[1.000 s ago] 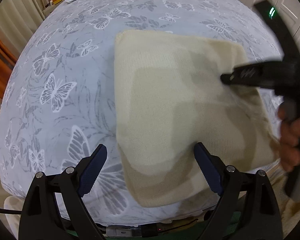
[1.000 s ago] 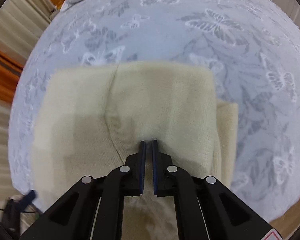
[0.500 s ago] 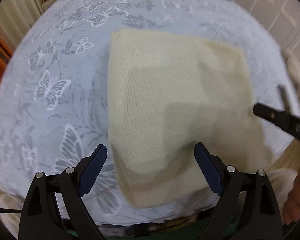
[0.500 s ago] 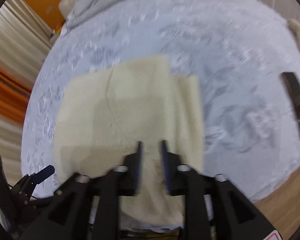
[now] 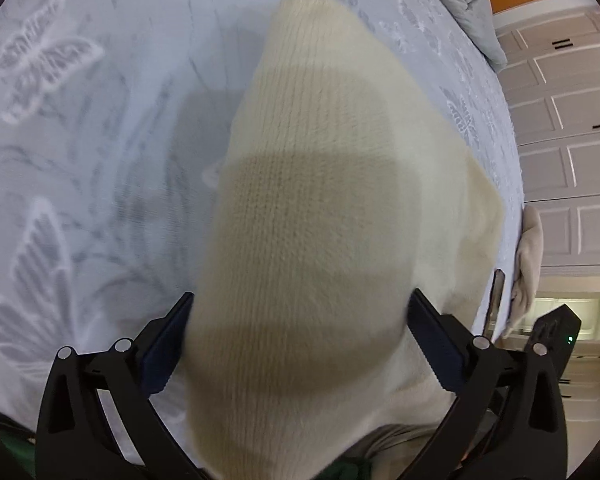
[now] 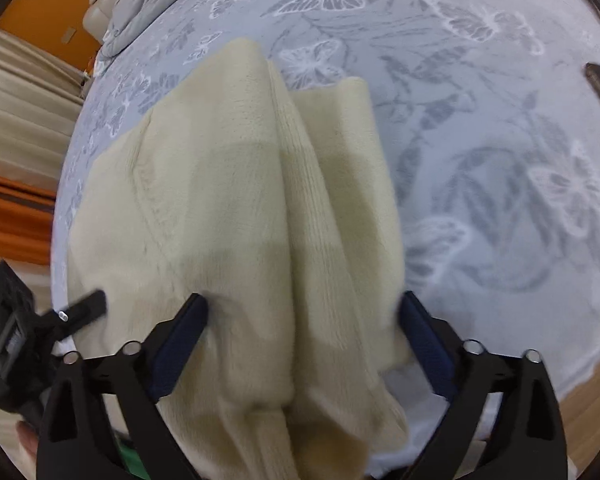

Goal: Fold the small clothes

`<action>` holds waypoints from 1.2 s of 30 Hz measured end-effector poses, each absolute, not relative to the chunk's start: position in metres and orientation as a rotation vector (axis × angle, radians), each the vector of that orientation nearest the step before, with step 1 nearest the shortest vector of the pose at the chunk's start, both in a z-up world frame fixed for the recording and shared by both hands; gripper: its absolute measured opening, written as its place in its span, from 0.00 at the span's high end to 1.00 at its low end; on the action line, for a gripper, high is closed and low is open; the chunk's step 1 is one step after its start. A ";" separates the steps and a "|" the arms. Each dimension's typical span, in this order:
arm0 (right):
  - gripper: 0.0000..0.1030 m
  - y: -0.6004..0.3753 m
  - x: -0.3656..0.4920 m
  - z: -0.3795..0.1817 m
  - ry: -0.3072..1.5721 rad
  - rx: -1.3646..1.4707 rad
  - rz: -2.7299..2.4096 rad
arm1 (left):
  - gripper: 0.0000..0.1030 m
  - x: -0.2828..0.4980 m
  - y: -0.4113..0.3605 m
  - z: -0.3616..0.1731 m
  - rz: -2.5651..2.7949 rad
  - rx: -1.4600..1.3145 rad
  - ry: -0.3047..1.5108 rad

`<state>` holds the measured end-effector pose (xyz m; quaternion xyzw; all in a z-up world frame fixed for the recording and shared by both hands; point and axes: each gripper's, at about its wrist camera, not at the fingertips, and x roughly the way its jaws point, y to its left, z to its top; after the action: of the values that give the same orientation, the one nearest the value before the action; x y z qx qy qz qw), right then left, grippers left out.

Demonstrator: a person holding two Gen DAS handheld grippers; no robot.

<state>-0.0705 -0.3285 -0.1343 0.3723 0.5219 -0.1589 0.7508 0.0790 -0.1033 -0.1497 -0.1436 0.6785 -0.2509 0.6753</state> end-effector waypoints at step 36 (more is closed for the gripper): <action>0.65 -0.212 -0.194 0.107 0.765 0.596 -0.302 | 0.42 -0.047 -0.057 0.110 -0.847 0.007 1.123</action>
<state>-0.1941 -0.2119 0.1068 0.2855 0.3663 -0.1444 0.8738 -0.0472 -0.0567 0.1097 0.0030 0.5164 -0.3896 0.7626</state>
